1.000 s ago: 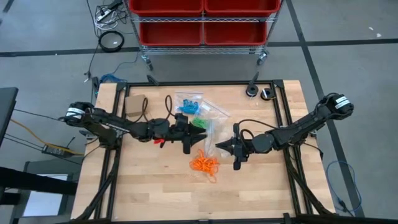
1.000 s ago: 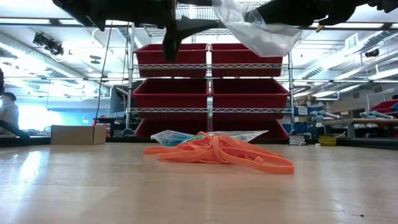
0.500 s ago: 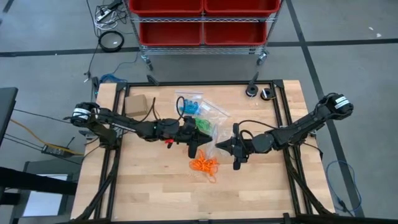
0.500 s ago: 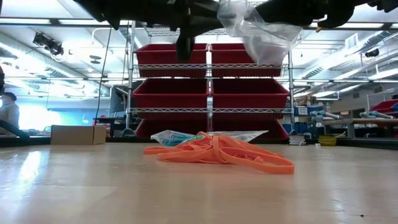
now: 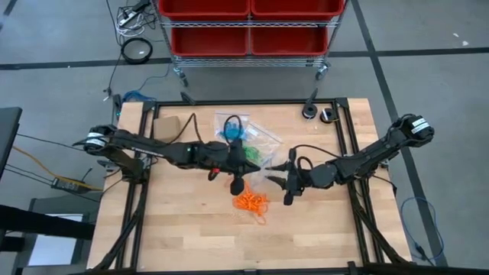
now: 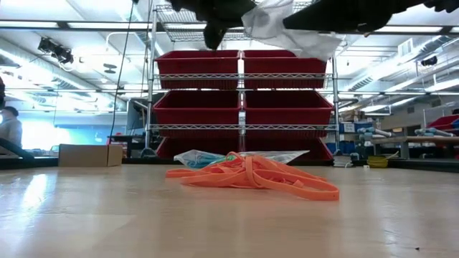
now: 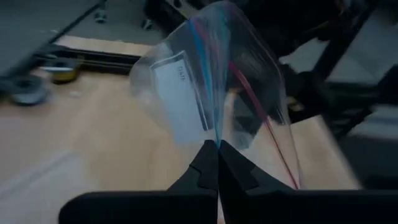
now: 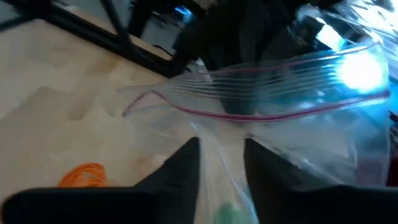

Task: Sort rubber bands
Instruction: Put the orange rubber band into the transparent zip bag

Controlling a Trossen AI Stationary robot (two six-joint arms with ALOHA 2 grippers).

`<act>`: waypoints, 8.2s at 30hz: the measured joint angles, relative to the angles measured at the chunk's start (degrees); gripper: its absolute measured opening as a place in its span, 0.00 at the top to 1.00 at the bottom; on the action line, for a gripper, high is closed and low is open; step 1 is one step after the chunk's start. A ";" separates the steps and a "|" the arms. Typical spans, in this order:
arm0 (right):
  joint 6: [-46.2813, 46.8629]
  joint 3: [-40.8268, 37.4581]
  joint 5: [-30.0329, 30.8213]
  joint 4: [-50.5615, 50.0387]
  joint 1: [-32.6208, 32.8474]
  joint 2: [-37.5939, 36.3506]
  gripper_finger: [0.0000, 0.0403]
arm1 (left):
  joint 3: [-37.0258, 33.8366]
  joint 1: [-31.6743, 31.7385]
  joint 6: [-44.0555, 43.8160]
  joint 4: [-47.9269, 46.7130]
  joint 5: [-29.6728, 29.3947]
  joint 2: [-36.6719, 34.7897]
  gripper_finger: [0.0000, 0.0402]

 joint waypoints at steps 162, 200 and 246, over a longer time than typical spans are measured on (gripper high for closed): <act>-1.07 51.52 -28.35 -65.22 -9.18 24.11 1.00 | 14.68 -10.69 36.61 -45.51 6.01 4.70 0.48; 3.10 49.57 -23.67 -76.43 -7.83 20.43 0.51 | 14.68 -10.36 36.76 -43.84 8.19 7.37 0.48; 19.89 15.17 -51.42 -30.23 -17.81 11.56 0.99 | 14.68 -10.38 36.74 -42.06 8.19 7.37 0.48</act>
